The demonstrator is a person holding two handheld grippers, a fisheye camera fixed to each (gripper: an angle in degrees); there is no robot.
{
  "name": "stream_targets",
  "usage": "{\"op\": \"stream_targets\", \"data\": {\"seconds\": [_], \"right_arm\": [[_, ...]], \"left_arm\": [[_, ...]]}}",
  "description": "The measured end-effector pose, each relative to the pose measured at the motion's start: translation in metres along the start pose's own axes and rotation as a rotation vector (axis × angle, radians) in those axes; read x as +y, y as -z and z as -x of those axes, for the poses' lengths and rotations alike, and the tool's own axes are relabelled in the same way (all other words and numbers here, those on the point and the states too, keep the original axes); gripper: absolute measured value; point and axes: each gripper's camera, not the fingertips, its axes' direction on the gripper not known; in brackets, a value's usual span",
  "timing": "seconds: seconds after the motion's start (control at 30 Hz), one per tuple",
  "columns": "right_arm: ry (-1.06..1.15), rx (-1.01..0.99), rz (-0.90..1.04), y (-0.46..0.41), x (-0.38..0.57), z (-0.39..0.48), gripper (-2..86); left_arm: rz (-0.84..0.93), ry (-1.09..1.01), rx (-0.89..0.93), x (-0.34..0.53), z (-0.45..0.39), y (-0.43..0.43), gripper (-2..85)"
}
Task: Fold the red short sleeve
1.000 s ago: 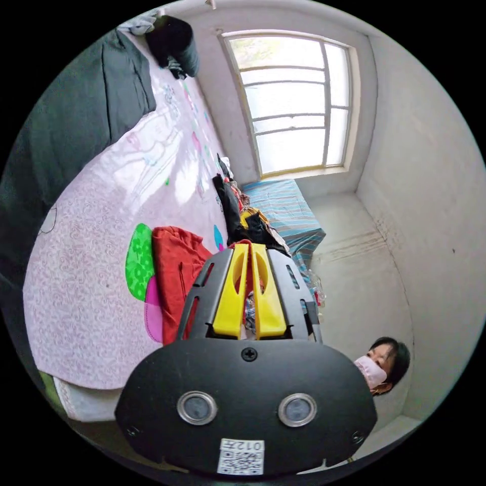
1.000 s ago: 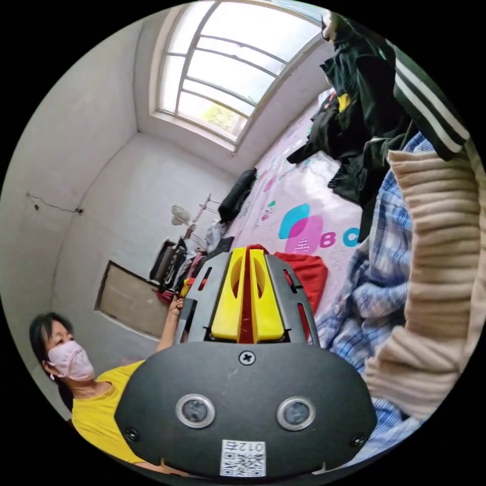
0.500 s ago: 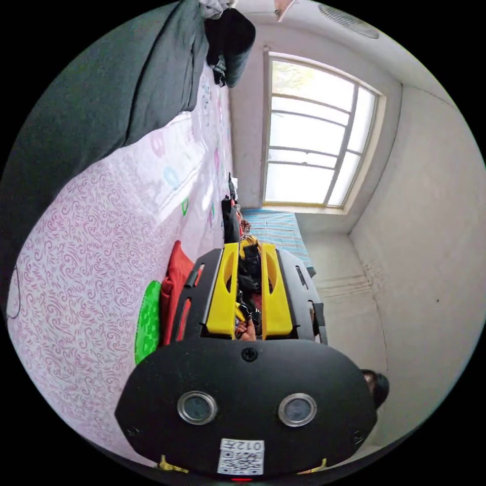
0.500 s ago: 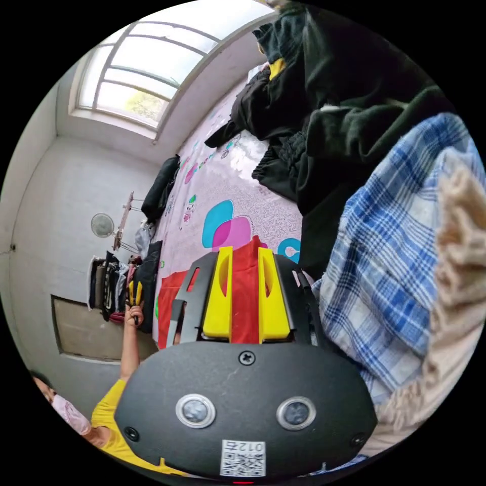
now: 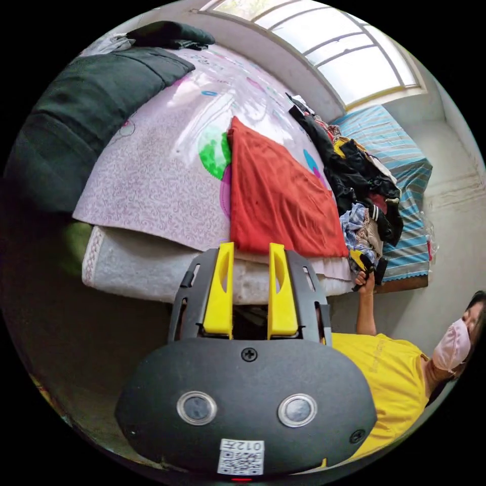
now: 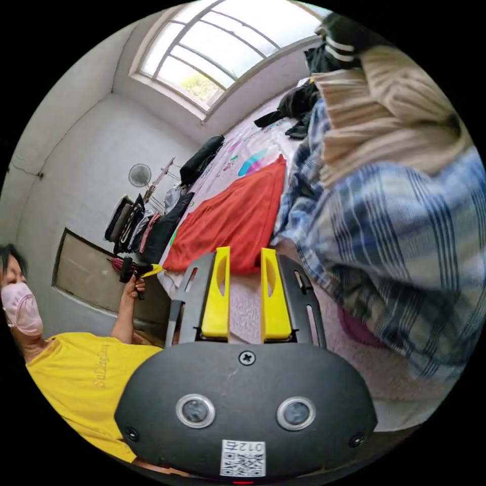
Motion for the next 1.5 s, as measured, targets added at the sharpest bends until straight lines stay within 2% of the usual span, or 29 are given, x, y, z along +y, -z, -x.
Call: {"op": "stream_targets", "data": {"seconds": [0.13, 0.43, 0.53, 0.73, 0.9, 1.0, 1.1, 1.17, 1.33, 1.4, 1.5], "right_arm": [[-0.086, -0.054, -0.029, 0.001, 0.027, -0.010, 8.7], [-0.226, -0.145, -0.069, -0.022, 0.038, -0.017, 7.8], [-0.295, -0.173, -0.109, -0.030, 0.041, -0.020, 5.2], [-0.262, -0.057, -0.174, -0.015, 0.046, -0.011, 2.2], [-0.250, -0.040, -0.114, -0.020, 0.053, -0.007, 1.6], [-0.255, -0.087, -0.113, -0.025, 0.062, 0.000, 1.5], [-0.230, -0.082, -0.086, -0.031, 0.069, 0.012, 1.5], [-0.218, -0.049, -0.111, -0.025, 0.078, 0.023, 1.3], [0.011, 0.229, -0.275, -0.008, 0.093, 0.092, 1.0], [0.123, 0.234, -0.301, -0.019, 0.083, 0.122, 0.9], [0.216, 0.223, -0.206, -0.065, 0.048, 0.157, 0.9]], "left_arm": [[-0.039, 0.059, 0.127, 0.008, 0.006, -0.009, 9.7], [-0.096, 0.132, 0.222, 0.007, 0.015, -0.015, 5.2], [-0.106, 0.138, 0.218, 0.008, 0.013, -0.016, 2.8], [-0.173, 0.129, 0.147, 0.009, 0.007, 0.016, 0.8], [-0.105, 0.100, 0.088, 0.005, -0.006, 0.023, 0.5], [-0.079, 0.092, 0.139, 0.009, -0.014, 0.020, 0.6], [-0.063, 0.075, 0.159, 0.018, -0.023, 0.023, 0.7], [-0.121, 0.084, 0.157, 0.028, -0.027, 0.037, 0.8], [-0.421, 0.113, -0.087, 0.056, -0.075, 0.100, 0.6], [-0.407, 0.032, -0.126, 0.037, -0.113, 0.097, 0.4], [-0.290, -0.116, -0.169, -0.014, -0.181, 0.065, 0.4]]}}
